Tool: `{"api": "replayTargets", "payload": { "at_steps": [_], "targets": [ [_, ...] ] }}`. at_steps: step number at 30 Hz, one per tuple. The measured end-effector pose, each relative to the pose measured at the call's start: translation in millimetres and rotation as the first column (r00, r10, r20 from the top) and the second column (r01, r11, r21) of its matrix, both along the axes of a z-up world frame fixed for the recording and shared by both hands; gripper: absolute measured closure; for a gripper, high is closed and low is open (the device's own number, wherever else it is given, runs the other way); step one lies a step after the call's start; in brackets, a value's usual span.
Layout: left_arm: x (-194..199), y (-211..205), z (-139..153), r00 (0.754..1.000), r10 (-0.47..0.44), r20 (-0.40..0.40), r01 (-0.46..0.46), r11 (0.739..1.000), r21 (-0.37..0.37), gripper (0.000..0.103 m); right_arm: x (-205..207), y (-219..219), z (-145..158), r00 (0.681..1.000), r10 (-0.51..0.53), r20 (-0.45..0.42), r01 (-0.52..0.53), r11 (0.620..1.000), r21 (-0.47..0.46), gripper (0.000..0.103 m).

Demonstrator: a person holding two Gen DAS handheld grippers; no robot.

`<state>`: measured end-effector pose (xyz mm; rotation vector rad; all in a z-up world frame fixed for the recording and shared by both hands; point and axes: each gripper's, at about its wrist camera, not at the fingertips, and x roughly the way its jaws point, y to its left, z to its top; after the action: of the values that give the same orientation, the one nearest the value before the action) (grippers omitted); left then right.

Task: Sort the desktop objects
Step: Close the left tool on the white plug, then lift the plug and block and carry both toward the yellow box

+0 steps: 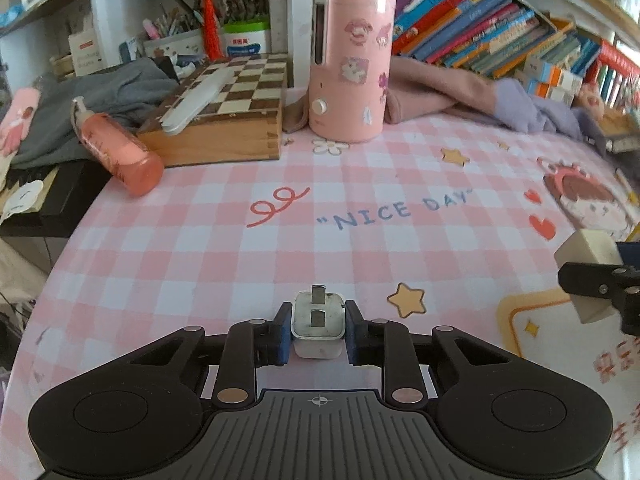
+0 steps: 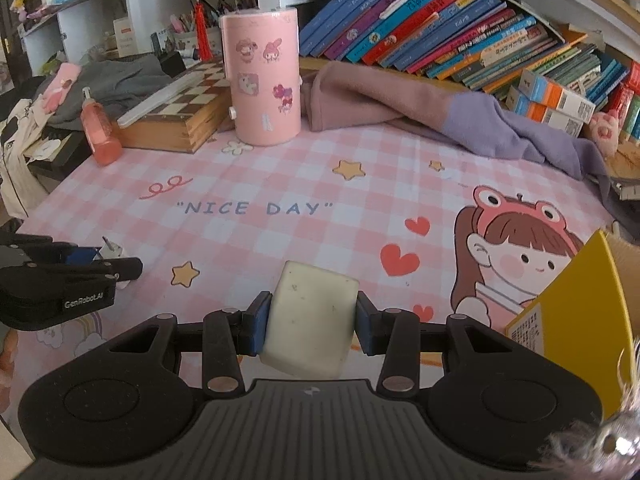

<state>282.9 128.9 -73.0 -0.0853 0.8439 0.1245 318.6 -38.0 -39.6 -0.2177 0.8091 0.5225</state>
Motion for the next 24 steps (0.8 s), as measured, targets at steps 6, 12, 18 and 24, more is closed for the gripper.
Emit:
{"api": "replayTargets", "payload": {
  "at_steps": [6, 12, 18, 24],
  "targets": [
    [-18.5, -3.1, 20.4, 0.999, -0.002, 0.044, 0.004, 0.999, -0.041, 0.079, -6.1, -2.5, 7.0, 1.0, -0.002, 0.025, 0.002, 1.0, 0.01, 0.063],
    [-40.8, -10.9, 42.9, 0.996, -0.036, 0.082, 0.043, 0.995, -0.09, 0.079, -19.3, -10.3, 20.2, 0.999, -0.02, 0.05, 0.019, 1.0, 0.018, 0.063],
    [-58.0, -15.2, 63.1, 0.993, -0.067, 0.099, 0.078, 0.991, -0.11, 0.079, -34.8, -23.0, 32.7, 0.996, -0.063, 0.069, 0.061, 0.998, 0.03, 0.063],
    [-83.4, -12.8, 85.1, 0.983, -0.085, 0.163, 0.11, 0.982, -0.151, 0.079, -56.2, -34.2, 44.9, 0.99, -0.119, 0.072, 0.114, 0.991, 0.064, 0.063]
  ]
}}
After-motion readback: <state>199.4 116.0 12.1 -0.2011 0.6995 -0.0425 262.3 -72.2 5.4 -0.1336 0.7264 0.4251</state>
